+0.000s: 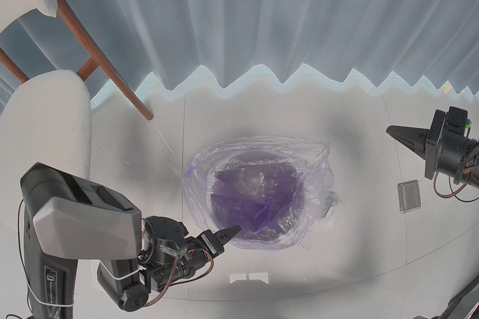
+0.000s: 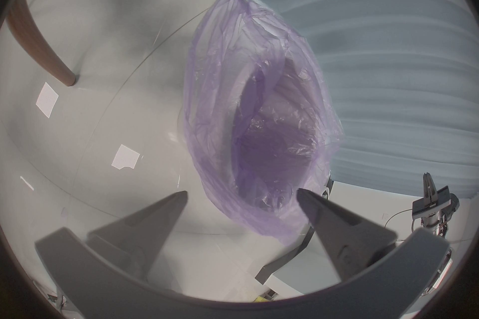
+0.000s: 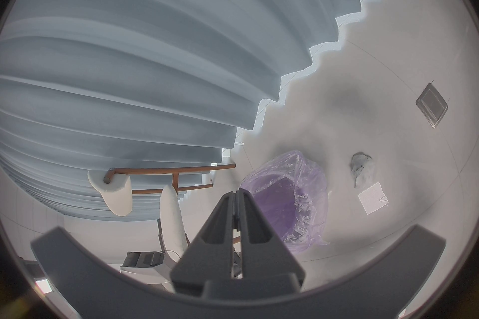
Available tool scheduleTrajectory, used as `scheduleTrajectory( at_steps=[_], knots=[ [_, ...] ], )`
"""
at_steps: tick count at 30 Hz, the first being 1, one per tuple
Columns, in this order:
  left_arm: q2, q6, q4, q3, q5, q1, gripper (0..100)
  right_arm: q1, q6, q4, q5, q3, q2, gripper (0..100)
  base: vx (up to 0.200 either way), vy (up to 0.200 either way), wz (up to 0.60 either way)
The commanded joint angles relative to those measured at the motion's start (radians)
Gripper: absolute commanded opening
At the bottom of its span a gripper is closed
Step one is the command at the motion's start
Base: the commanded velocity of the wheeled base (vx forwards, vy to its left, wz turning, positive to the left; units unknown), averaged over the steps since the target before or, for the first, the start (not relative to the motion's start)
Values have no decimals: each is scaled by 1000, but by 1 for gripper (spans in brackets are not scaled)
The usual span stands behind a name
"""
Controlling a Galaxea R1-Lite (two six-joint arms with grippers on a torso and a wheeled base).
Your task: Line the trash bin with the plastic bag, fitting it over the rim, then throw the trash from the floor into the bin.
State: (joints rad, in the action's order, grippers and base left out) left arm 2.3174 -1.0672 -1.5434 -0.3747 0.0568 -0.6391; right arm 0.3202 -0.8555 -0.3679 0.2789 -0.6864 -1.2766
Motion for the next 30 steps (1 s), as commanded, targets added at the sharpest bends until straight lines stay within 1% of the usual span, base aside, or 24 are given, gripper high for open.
scheduleTrajectory(
  at_steps=[1,5,11,15,18,19,20,21,25,30],
  knots=[
    [36,0,5,-29,-2,1,0,0,1,0,0,2,0,0,0,0,0],
    [30,3,-3,19,-9,-16,0,0,3,0,0,2,-3,0,0,0,0],
    [26,21,-3,97,-15,-17,0,0,3,-2,0,4,0,0,0,0,0],
    [46,93,-3,131,-15,-13,0,0,10,-2,0,5,-3,0,0,0,0],
    [66,139,-3,125,-25,-7,0,0,10,-2,0,7,-3,0,0,0,0],
    [82,170,-3,115,-37,-5,0,0,12,-2,-1,5,0,0,0,0,0],
    [85,173,-3,114,-38,-5,0,0,12,-2,-1,5,2,0,0,0,0],
    [108,220,-3,94,-51,-5,0,-3,18,-2,-1,4,10,0,0,0,0],
    [157,313,6,33,-92,15,0,-4,20,-2,-1,4,28,0,0,0,0],
    [161,340,28,-4,-101,26,0,-4,21,-2,-1,2,28,0,0,0,0]
  ],
)
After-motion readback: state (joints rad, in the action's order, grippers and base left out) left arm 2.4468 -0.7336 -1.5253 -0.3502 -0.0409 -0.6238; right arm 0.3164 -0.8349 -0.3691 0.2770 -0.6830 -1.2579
